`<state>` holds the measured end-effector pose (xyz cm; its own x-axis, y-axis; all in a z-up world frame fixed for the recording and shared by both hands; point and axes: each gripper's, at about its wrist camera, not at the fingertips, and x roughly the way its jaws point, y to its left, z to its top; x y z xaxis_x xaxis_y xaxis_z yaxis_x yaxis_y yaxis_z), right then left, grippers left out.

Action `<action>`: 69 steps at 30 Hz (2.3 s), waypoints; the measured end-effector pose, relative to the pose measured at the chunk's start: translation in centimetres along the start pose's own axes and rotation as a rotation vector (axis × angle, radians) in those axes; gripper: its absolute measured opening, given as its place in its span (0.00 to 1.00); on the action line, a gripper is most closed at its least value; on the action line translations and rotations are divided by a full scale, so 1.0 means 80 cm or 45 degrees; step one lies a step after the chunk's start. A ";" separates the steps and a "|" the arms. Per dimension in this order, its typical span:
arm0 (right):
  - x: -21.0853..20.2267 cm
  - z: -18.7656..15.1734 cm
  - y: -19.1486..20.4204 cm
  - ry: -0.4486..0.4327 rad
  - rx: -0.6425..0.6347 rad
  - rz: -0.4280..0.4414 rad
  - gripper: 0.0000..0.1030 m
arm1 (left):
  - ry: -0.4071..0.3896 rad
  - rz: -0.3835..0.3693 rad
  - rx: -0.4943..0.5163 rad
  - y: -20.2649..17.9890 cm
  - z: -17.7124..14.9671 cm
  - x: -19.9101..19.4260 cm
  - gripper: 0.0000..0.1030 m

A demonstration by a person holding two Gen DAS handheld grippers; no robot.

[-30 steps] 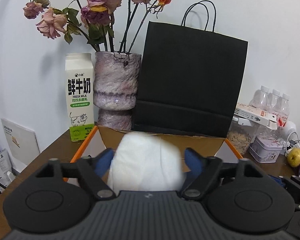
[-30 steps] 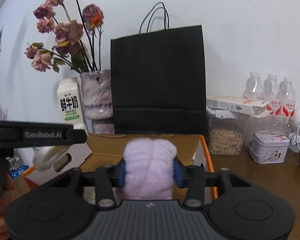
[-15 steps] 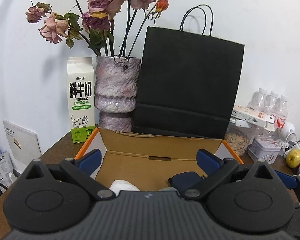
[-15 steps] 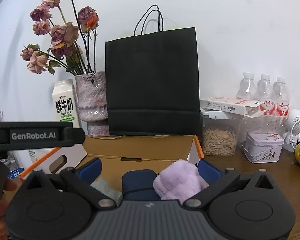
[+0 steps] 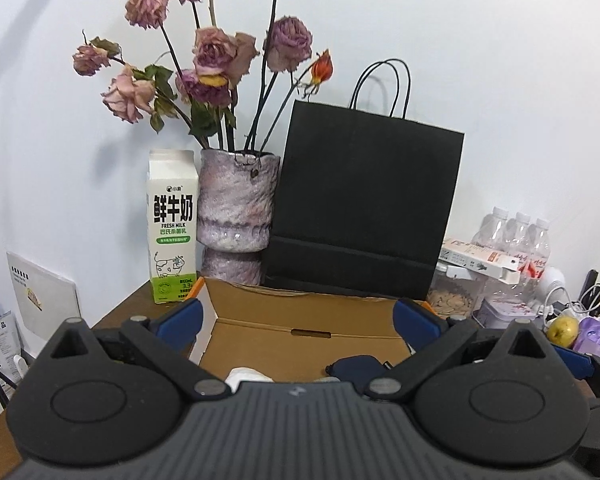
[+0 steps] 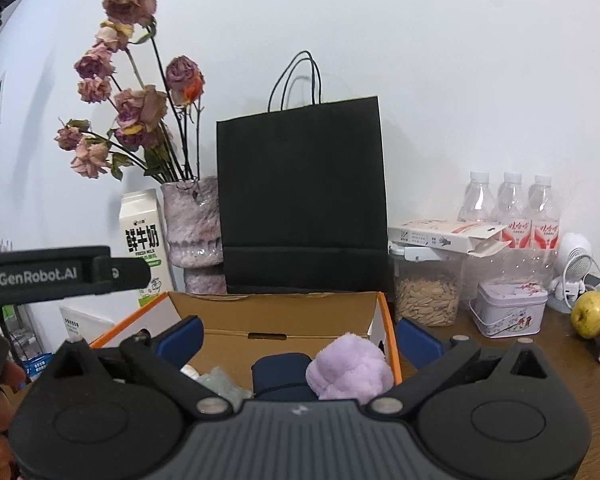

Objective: Organize objects
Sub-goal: 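Open both grippers to drop the white and lilac cloths into the box, then withdraw both grippers from the box back toward the table items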

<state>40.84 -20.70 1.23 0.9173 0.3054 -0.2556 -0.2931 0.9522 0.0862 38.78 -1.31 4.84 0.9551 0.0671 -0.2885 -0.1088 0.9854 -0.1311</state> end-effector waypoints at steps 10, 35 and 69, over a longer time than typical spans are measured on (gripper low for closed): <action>-0.056 -0.009 0.011 -0.031 -0.061 0.019 1.00 | -0.036 -0.029 0.016 0.004 -0.003 -0.055 1.00; -0.192 -0.047 0.062 0.001 -0.113 0.039 1.00 | -0.021 -0.067 0.059 0.032 -0.036 -0.202 1.00; -0.269 -0.117 0.110 0.207 -0.154 0.093 1.00 | 0.141 0.030 0.070 0.123 -0.110 -0.298 1.00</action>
<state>15.95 -18.84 -1.53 0.8397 0.3609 -0.4057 -0.3964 0.9181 -0.0037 12.53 5.43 2.06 0.9158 0.0758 -0.3943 -0.1128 0.9911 -0.0714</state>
